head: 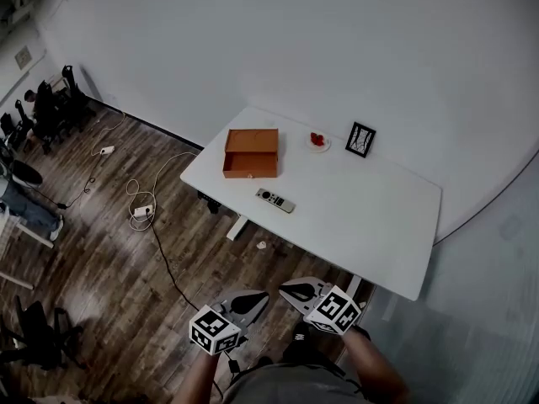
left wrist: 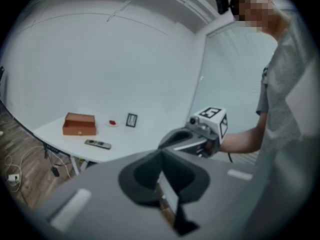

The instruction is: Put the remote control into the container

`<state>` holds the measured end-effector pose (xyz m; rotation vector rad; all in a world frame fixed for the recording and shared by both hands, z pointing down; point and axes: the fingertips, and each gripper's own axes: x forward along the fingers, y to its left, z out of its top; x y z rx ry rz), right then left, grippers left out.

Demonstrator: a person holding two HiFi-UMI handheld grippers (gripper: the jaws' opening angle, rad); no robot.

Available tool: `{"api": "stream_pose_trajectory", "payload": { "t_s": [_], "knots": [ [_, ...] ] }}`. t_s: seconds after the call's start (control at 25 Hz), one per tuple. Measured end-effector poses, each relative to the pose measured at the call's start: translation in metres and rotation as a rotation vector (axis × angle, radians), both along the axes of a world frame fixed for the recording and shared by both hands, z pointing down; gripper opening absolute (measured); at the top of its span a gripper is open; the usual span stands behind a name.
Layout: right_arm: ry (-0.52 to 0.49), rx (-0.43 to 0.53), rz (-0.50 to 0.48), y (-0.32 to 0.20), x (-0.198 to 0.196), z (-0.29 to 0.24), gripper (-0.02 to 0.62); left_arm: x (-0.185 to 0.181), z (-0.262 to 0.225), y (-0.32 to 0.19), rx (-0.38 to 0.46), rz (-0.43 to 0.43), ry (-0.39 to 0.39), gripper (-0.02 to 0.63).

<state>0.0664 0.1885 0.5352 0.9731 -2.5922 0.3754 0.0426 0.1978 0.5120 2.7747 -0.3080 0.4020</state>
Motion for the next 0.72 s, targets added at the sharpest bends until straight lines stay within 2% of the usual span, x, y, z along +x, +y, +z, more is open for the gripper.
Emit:
{"api": "stream_pose_trajectory", "payload": {
  "t_s": [0.32,0.72],
  "knots": [
    [-0.017,-0.007,-0.016,-0.032,0.046,0.001,0.017,0.041,-0.008,-0.032,0.015,-0.035,0.003,-0.002],
    [0.036,-0.002,0.019,-0.107,0.054,0.0,0.017,0.055,-0.013,-0.121,0.036,-0.003,0.068,-0.002]
  ]
}}
